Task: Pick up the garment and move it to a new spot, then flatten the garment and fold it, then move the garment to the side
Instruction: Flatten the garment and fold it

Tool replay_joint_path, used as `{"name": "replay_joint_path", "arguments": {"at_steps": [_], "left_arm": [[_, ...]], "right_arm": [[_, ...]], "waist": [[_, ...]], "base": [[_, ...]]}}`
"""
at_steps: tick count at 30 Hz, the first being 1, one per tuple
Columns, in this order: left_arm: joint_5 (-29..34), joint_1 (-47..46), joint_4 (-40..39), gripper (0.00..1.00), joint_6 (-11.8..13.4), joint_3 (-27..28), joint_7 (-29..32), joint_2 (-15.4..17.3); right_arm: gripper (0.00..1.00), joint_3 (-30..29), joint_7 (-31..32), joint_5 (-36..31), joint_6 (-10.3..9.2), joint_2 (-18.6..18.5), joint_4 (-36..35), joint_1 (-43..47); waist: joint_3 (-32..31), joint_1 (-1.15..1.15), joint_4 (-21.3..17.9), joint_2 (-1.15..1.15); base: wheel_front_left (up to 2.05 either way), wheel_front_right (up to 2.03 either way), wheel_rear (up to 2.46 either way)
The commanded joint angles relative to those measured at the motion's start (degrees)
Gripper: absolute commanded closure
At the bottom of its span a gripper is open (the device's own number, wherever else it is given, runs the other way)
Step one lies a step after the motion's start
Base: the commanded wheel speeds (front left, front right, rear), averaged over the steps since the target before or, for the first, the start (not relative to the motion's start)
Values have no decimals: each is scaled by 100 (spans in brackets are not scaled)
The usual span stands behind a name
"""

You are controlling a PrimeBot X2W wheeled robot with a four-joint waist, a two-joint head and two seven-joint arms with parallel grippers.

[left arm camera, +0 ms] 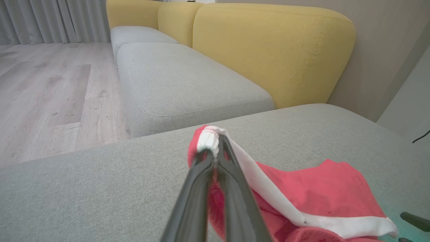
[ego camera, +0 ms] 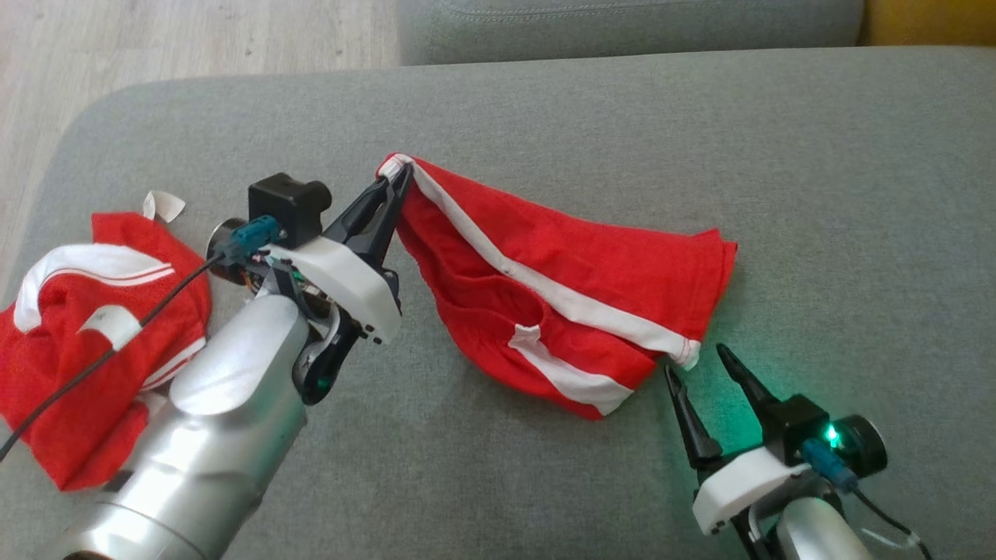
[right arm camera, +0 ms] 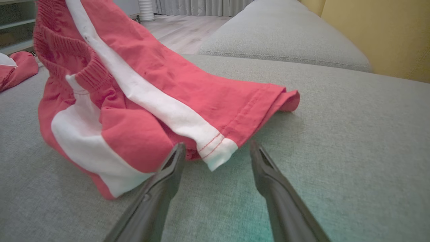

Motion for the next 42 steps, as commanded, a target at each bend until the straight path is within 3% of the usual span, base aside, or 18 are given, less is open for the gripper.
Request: {"name": "replay_joint_path", "arguments": {"at_steps": [1,8,10,13,20,22,25,27,29,34,42], "left_arm": [[-37,-367,-122,100,-10,133,-72,118],[-81,-444,-84,100,-19,54,-128,31],[-101,-471,-67,100,-21,38,-141,-1],[-121,-494,-42,100,-25,6,-166,-24],[-167,-577,-2,100,-30,-59,-181,-11],[-179,-606,-1,100,-31,-73,-185,-7],[-193,-649,1,100,-32,-82,-194,10],[-199,-668,6,100,-33,-88,-202,21],[-206,-682,13,100,-33,-93,-209,32],[-199,-730,0,100,-34,-94,-300,71],[192,-1295,-247,100,-30,-177,-582,272]], "right_arm": [[5,105,-22,-58,37,-6,-85,-222],[0,132,-22,-41,37,-2,20,-377],[5,106,-22,-47,37,-2,40,-412],[20,68,-22,-25,37,-2,71,-470],[19,75,-22,-76,37,-1,316,-592],[22,25,-22,-135,37,-1,379,-627],[51,-16,-22,-170,37,-1,374,-661],[64,-45,-22,-196,37,-1,382,-666],[98,-62,-22,-215,37,-1,409,-672],[100,-129,-22,-285,37,-1,303,-716],[100,-842,-22,-583,37,-58,-759,-1452]], "waist": [[28,-1,27,0],[94,-1,114,0],[119,-1,147,0],[152,-1,184,0],[242,-1,249,0],[269,-1,260,0],[302,-1,260,0],[315,-1,258,0],[319,-1,254,0],[308,-1,234,0],[370,-1,35,0]], "base": [[0,0,0],[0,0,0],[0,0,0],[0,0,0],[0,0,0],[0,0,0],[0,0,0],[0,0,0],[0,0,0],[0,0,0],[0,0,0]]}}
